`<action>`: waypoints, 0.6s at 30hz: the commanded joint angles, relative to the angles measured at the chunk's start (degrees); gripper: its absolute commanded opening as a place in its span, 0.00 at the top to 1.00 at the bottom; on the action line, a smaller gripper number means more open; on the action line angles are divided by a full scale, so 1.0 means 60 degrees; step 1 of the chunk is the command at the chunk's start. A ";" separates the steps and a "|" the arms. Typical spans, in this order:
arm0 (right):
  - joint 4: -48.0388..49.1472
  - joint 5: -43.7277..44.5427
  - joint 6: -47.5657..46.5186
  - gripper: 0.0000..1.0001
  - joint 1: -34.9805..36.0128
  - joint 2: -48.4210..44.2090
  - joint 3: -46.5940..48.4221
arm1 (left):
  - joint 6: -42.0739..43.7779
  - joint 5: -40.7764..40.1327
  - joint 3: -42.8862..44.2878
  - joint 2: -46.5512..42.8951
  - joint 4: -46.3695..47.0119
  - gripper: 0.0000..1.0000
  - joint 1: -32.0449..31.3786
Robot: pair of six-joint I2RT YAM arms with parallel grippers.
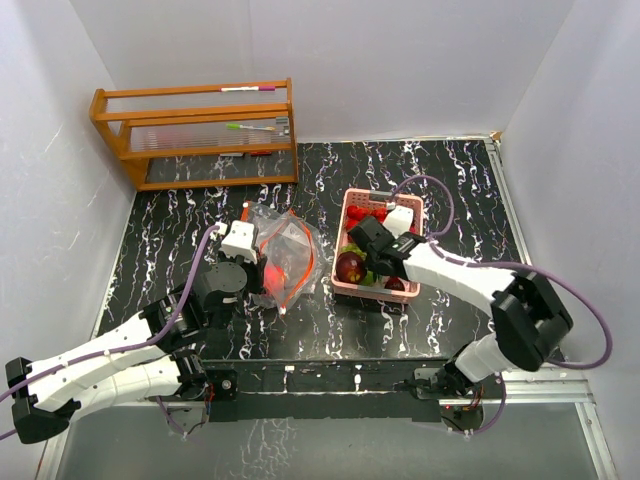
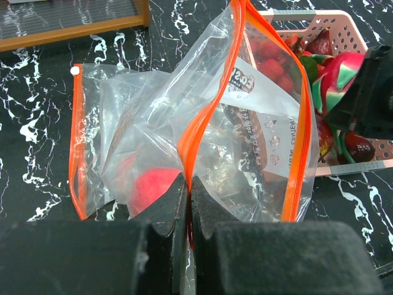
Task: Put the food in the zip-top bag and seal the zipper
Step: Pick up the fake fruit from the bin.
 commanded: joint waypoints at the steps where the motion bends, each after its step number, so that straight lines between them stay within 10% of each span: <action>1: -0.0239 0.0432 -0.0559 0.92 0.0048 -0.1400 0.0661 | 0.0028 -0.0133 -0.0045 -0.0122 0.0211 1.00 0.0024; 18: 0.1026 -0.2841 -0.3485 0.92 0.0042 -0.4305 0.1804 | 0.0009 -0.0049 -0.0034 0.0244 0.0378 1.00 0.0026</action>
